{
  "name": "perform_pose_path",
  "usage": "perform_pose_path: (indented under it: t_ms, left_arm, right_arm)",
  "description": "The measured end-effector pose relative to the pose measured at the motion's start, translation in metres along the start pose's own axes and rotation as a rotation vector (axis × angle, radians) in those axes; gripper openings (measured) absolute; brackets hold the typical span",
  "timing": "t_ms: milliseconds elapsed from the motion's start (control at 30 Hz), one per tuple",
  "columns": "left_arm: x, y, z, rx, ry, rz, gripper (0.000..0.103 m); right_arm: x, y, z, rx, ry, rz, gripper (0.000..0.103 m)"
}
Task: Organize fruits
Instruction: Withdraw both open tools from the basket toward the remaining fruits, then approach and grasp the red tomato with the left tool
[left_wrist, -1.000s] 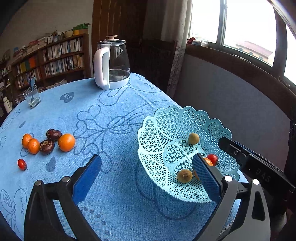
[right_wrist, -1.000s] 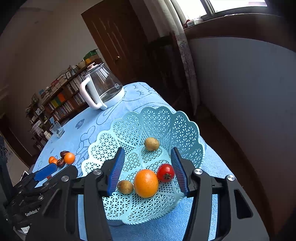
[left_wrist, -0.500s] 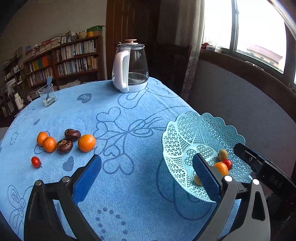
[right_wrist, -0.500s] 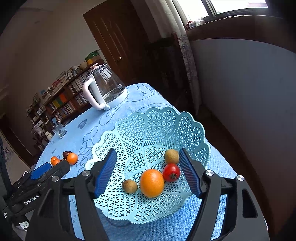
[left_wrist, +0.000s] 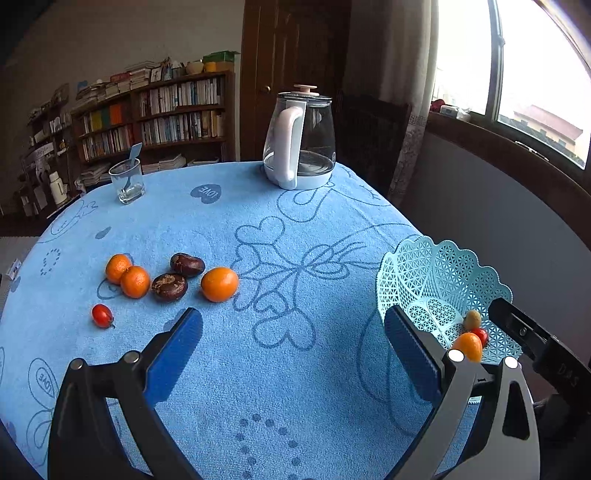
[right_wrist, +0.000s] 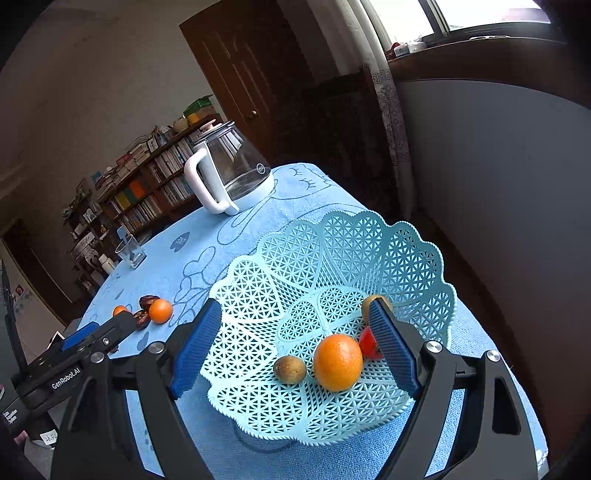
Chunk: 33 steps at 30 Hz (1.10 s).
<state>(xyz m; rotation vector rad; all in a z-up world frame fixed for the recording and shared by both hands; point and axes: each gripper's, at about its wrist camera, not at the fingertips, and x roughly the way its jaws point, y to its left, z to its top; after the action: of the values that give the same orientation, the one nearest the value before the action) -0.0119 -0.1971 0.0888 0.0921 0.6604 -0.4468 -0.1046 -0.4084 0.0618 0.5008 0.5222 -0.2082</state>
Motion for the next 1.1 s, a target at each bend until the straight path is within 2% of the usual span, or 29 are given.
perform_pose_path:
  t_ms: [67, 267, 567, 1100]
  left_arm:
    - [0.000, 0.006, 0.000, -0.009, 0.001, 0.007, 0.098]
    - [-0.001, 0.022, -0.001, -0.021, -0.006, 0.068, 0.098]
    - [-0.003, 0.052, -0.002, -0.045, -0.023, 0.133, 0.098]
    - [0.004, 0.103, -0.006, -0.104, 0.005, 0.175, 0.098]
  right_arm:
    - [0.001, 0.005, 0.000, -0.001, -0.002, 0.018, 0.092]
    - [0.007, 0.021, 0.001, -0.014, 0.013, 0.046, 0.094]
    - [0.015, 0.052, -0.003, -0.070, 0.035, 0.070, 0.095]
    - [0.045, 0.103, -0.009, -0.141, 0.082, 0.092, 0.095]
